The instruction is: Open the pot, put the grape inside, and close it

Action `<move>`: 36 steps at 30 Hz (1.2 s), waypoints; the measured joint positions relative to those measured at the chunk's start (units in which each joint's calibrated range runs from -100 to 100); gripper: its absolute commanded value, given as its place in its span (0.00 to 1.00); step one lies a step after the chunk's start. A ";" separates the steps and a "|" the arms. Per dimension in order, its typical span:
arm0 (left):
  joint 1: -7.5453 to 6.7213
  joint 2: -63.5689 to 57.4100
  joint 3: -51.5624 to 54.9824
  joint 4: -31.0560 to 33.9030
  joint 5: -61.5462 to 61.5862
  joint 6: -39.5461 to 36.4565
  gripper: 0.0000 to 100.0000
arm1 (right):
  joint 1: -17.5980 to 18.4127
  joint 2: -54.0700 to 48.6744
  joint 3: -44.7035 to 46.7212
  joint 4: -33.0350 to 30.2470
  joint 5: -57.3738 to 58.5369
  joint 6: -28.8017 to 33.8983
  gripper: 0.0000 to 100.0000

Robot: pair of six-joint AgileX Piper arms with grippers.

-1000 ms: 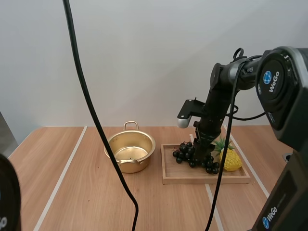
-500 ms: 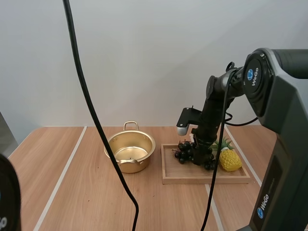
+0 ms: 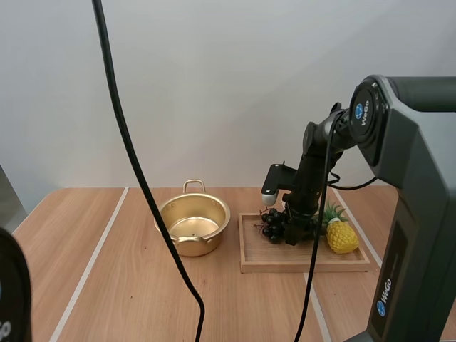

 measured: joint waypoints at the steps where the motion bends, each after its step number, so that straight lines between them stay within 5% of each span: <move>1: 0.00 0.00 0.00 0.00 0.00 0.00 0.00 | 0.00 0.00 0.00 0.00 -0.33 0.00 1.00; 5: 0.00 0.00 0.00 0.00 0.00 0.00 0.00 | 0.00 0.00 0.00 0.00 -0.56 0.00 0.96; 8: 0.00 0.00 0.00 0.00 0.33 0.09 0.00 | 0.00 0.00 0.00 -0.05 -1.02 0.00 0.16; 9: 0.00 0.00 0.00 0.00 0.33 0.09 0.00 | 0.00 0.00 -0.04 -0.05 -1.40 0.00 0.00; 23: 0.00 0.00 0.00 0.00 0.53 0.42 0.00 | 0.00 -2.88 -0.04 -0.05 5.00 1.57 0.00; 36: 0.00 0.00 0.00 0.00 -2.01 0.42 0.00 | 0.00 -24.67 -0.04 3.09 17.02 4.21 0.00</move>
